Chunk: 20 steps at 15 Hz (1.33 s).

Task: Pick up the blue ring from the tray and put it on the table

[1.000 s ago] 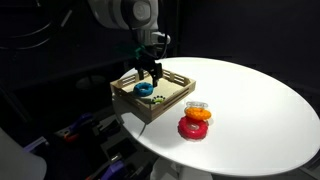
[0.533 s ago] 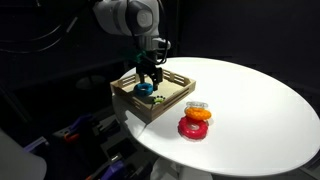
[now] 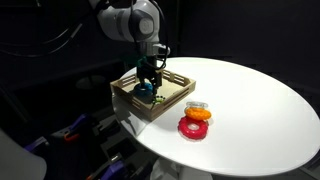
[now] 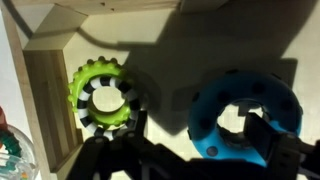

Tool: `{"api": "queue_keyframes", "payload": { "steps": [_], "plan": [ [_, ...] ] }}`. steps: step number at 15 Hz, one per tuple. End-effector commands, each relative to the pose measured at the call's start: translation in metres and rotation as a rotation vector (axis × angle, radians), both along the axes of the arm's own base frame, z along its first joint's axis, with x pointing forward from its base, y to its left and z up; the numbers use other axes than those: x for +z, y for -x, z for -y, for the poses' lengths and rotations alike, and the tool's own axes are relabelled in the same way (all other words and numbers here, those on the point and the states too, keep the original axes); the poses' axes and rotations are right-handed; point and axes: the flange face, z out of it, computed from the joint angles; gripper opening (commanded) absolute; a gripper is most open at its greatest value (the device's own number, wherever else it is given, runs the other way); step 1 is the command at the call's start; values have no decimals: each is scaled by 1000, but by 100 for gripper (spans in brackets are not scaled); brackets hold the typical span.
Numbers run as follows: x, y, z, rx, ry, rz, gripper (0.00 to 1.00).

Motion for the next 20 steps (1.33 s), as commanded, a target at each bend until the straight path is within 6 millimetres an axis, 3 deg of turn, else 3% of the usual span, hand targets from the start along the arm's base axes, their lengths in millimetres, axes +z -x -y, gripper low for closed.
{"api": "queue_keyframes", "payload": {
  "steps": [1,2,5,7,9,11,13,14,20],
  "plan": [
    [-3,-8,-2,-11,22,6,79],
    [-4,-8,-3,-11,22,5,83],
    [-5,-10,-4,-12,24,5,78],
    [-5,-10,-4,-13,24,5,64],
    [-4,-10,-5,-15,24,7,39],
    [-4,-10,-5,-17,23,6,33],
    [-3,-11,-5,-21,23,8,13],
    [-2,-11,-5,-25,24,9,8],
    [17,-18,6,-46,5,15,11]
  ]
}}
